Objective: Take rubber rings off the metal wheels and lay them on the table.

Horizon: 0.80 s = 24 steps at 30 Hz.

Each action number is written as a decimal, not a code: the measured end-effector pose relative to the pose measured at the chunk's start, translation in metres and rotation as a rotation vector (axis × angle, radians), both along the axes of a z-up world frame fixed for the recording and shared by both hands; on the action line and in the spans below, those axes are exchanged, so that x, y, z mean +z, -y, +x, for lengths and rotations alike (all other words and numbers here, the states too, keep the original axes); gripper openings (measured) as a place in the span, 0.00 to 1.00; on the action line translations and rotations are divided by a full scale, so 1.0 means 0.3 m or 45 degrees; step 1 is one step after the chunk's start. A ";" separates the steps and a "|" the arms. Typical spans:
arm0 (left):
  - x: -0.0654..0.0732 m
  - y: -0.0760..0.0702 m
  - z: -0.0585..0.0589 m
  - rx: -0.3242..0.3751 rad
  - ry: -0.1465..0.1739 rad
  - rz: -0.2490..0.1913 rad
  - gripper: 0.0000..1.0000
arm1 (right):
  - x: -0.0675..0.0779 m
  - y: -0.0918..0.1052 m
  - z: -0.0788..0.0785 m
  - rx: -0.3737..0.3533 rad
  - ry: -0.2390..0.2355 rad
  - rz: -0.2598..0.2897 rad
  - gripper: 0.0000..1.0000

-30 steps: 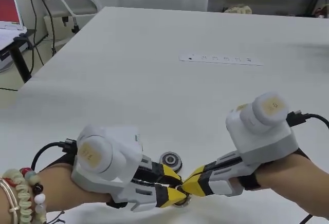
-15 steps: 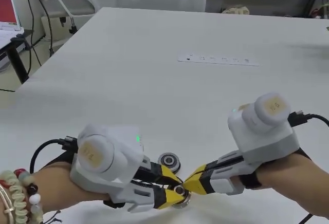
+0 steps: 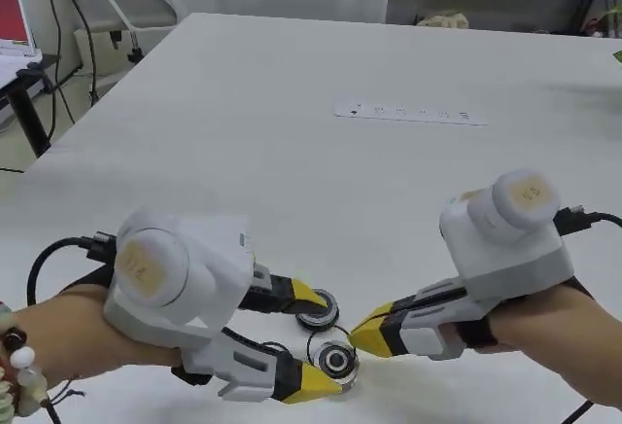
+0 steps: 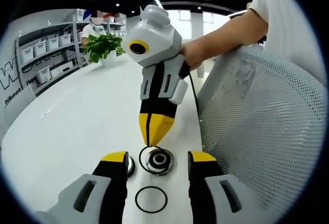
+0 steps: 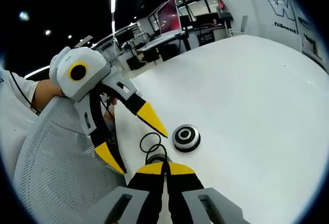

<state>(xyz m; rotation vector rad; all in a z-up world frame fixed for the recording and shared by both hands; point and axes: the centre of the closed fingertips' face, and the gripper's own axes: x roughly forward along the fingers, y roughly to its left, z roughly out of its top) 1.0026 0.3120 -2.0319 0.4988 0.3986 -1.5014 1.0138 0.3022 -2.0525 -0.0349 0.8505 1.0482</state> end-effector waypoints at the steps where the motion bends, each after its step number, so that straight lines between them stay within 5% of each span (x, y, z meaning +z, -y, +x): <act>1: 0.006 -0.002 0.000 -0.001 0.000 0.000 0.47 | 0.000 0.001 0.001 -0.001 0.000 0.001 0.00; 4: 0.029 -0.004 -0.005 0.005 -0.015 -0.008 0.49 | 0.006 0.001 0.003 -0.008 0.001 0.007 0.00; 13: 0.137 -0.011 -0.018 -0.020 0.030 -0.062 0.60 | 0.039 0.006 0.020 -0.036 0.024 0.043 0.00; 24: 0.233 -0.130 0.003 0.097 0.122 -0.061 0.71 | 0.072 0.024 0.046 -0.087 0.043 0.090 0.00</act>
